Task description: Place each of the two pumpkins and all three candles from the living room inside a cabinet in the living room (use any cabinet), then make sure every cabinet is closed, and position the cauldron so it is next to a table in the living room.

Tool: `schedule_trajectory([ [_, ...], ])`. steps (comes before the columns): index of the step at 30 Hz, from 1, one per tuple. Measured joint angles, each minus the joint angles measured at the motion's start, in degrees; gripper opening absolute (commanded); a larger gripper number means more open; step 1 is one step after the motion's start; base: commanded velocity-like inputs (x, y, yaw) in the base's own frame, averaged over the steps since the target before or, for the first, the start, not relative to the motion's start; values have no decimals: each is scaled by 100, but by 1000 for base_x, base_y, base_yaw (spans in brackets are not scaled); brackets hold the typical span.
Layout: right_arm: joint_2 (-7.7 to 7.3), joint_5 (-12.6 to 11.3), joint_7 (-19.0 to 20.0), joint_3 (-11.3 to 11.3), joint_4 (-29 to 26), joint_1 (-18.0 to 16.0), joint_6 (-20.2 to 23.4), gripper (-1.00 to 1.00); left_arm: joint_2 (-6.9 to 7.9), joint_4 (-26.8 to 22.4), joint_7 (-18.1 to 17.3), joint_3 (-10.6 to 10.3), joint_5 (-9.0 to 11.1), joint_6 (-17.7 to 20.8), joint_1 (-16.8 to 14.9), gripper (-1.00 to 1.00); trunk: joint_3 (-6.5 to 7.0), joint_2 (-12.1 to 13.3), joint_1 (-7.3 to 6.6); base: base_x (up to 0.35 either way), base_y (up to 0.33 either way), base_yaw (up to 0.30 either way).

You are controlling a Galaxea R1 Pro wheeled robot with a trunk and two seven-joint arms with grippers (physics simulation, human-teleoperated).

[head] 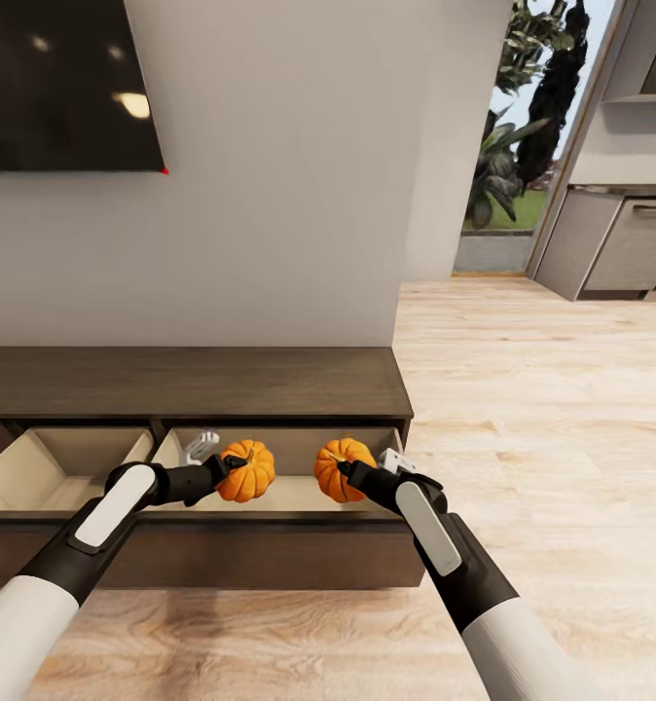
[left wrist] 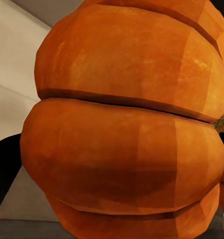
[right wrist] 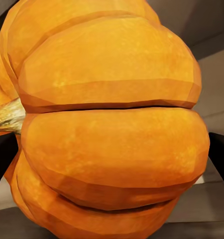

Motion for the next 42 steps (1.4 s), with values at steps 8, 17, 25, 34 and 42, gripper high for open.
schedule_trajectory([
  [8,5,3,0,53,0,0,-6,-100,1,12,22,-23,-3,26,1,-100,0,0,-2,87,0,0],
  [17,4,-3,0,56,0,0,-7,-100,0,-9,20,-13,-2,38,0,-100,0,0,-1,71,16,0],
  [25,3,1,-1,56,1,1,6,-100,3,-16,7,-8,-1,41,1,-100,-22,-1,3,19,12,0],
  [34,5,0,-1,56,1,0,7,-100,4,-17,-13,0,-8,51,1,-100,-221,-13,26,1,0,0],
  [42,8,-3,0,56,0,-1,1,-100,1,-13,-10,1,0,48,0,-100,-310,-19,36,0,0,0],
])
